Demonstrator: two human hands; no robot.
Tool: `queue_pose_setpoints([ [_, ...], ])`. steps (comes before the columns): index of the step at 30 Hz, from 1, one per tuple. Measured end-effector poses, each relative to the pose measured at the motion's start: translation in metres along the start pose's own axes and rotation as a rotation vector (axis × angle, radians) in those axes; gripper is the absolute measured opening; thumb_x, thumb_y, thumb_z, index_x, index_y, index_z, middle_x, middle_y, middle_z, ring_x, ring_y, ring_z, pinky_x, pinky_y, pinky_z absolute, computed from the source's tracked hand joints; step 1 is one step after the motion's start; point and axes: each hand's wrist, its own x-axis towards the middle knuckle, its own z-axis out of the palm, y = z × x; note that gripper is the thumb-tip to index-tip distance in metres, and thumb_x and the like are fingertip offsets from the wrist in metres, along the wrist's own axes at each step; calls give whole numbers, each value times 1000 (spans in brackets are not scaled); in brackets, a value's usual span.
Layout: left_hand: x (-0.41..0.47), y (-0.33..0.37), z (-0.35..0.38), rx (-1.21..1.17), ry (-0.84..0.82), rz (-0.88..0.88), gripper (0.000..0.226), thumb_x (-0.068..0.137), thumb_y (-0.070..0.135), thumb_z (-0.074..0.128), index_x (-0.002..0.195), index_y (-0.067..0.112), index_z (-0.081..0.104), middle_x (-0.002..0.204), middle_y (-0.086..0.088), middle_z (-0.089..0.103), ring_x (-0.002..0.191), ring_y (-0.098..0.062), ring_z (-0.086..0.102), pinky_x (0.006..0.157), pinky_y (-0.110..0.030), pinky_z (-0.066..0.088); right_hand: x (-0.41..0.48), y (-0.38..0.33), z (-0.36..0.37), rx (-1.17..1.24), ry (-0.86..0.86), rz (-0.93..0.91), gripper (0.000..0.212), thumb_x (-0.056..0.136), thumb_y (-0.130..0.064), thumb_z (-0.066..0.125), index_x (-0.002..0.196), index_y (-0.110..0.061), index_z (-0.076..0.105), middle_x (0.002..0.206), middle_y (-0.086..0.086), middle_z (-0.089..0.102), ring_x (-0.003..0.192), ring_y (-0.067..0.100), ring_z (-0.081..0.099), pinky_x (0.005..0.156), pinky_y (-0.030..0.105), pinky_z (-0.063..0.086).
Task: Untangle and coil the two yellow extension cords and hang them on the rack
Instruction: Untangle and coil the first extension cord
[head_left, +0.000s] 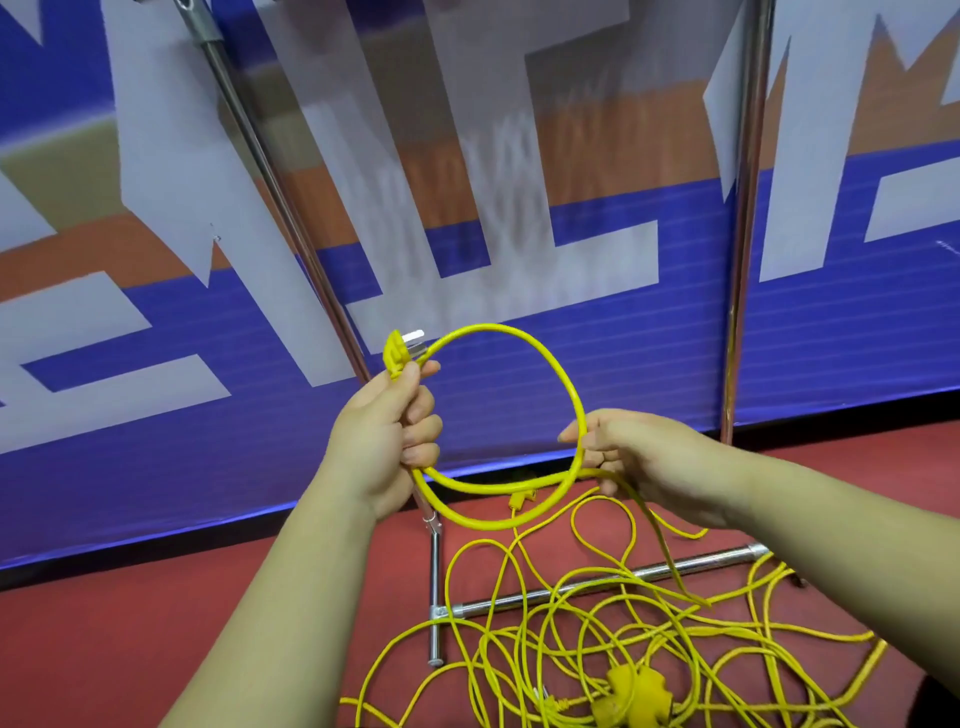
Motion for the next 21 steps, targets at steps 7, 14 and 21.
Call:
queue_pose_setpoints([
  [7, -5, -9, 15, 326, -106, -11, 25, 105, 25, 48, 106, 7, 65, 64, 4, 33, 51, -8, 21, 46, -23, 13, -3, -10, -10, -126, 55, -87, 45, 87, -55, 63, 117, -21, 62, 86, 4, 69, 61, 13, 51, 64, 29, 46],
  [14, -7, -17, 21, 608, -226, 27, 24, 104, 29, 52, 103, 18, 74, 71, -8, 22, 56, -18, 20, 48, -27, 21, -14, -21, -13, -389, 70, -245, 24, 100, -48, 51, 107, -29, 62, 83, 0, 69, 61, 14, 51, 65, 35, 48],
  [21, -12, -19, 31, 625, -313, -6, 20, 100, 18, 60, 120, 16, 60, 64, 1, 33, 52, -13, 26, 47, -27, 23, -20, -24, -10, -751, 61, -291, 28, 101, -42, 50, 85, -25, 64, 71, -6, 64, 57, 2, 50, 61, 25, 43],
])
